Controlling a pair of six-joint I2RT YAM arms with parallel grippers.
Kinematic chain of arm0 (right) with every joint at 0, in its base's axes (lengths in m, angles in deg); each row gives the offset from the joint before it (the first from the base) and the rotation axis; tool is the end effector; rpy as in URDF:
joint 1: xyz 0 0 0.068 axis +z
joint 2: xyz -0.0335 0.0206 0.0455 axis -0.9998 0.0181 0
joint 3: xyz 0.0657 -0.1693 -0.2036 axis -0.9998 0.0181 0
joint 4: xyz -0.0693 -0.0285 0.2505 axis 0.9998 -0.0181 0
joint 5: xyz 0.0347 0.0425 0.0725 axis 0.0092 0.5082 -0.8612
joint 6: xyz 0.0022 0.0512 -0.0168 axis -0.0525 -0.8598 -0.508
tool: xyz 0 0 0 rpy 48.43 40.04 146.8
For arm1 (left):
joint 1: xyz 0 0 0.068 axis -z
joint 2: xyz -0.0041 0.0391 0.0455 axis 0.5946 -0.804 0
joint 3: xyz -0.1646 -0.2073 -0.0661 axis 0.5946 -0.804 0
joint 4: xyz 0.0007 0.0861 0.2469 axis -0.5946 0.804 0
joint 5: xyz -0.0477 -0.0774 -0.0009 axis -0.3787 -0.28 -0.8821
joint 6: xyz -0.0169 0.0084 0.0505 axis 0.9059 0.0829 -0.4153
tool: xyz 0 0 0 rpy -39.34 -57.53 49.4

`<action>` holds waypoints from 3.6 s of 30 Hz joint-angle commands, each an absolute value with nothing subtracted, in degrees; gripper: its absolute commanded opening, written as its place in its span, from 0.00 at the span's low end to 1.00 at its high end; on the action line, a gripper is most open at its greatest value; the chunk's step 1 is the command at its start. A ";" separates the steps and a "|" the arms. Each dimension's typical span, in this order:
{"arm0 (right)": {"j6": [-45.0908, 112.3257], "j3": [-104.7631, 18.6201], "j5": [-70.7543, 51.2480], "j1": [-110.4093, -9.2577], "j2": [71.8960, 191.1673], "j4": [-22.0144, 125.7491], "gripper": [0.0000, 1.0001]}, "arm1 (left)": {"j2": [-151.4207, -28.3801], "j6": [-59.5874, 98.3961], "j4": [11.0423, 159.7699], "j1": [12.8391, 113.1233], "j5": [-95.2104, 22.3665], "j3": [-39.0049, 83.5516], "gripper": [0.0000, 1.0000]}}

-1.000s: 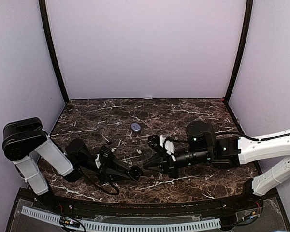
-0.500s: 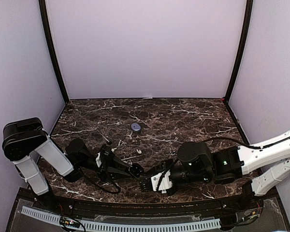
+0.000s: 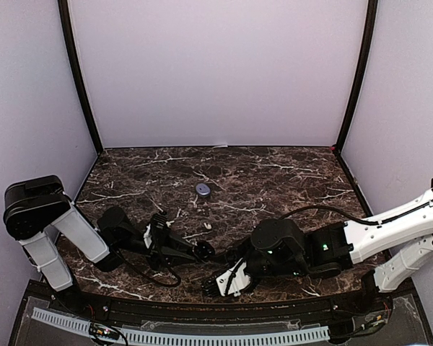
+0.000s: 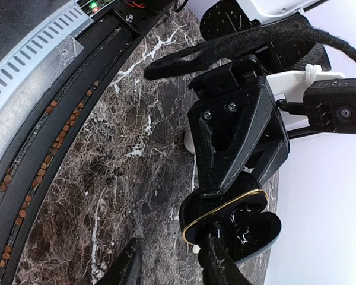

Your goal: Insert the wireless bluetooth earbuds into the charging case

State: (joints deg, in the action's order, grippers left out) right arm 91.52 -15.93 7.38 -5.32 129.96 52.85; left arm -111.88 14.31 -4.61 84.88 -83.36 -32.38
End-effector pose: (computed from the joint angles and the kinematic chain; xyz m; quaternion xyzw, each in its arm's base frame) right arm 0.0398 0.3041 0.2427 -0.7833 0.3710 0.0693 0.4939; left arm 0.1430 -0.2050 0.1647 0.5357 0.3904 -0.5760 0.4784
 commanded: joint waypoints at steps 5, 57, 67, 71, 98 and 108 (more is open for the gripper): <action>93.67 -18.11 8.57 -4.89 129.14 55.08 0.34 | -109.78 15.55 -12.24 84.82 -83.63 -32.85 0.00; 99.82 -25.91 2.32 -11.24 135.21 43.58 0.25 | -107.62 23.23 -4.95 84.65 -88.44 -29.16 0.00; 101.07 -25.96 3.66 -11.15 135.14 42.27 0.24 | -106.46 26.63 0.09 84.29 -90.90 -26.90 0.00; 100.87 -26.07 4.64 -11.05 135.68 42.60 0.21 | -106.60 27.29 -1.10 84.29 -92.30 -26.72 0.00; 98.14 -26.45 3.33 -11.10 131.94 39.53 0.08 | -107.48 27.67 -2.25 84.21 -95.22 -26.63 0.00; 97.05 -26.49 2.72 -11.17 129.07 38.24 0.06 | -107.51 25.85 1.12 84.21 -94.51 -26.17 0.00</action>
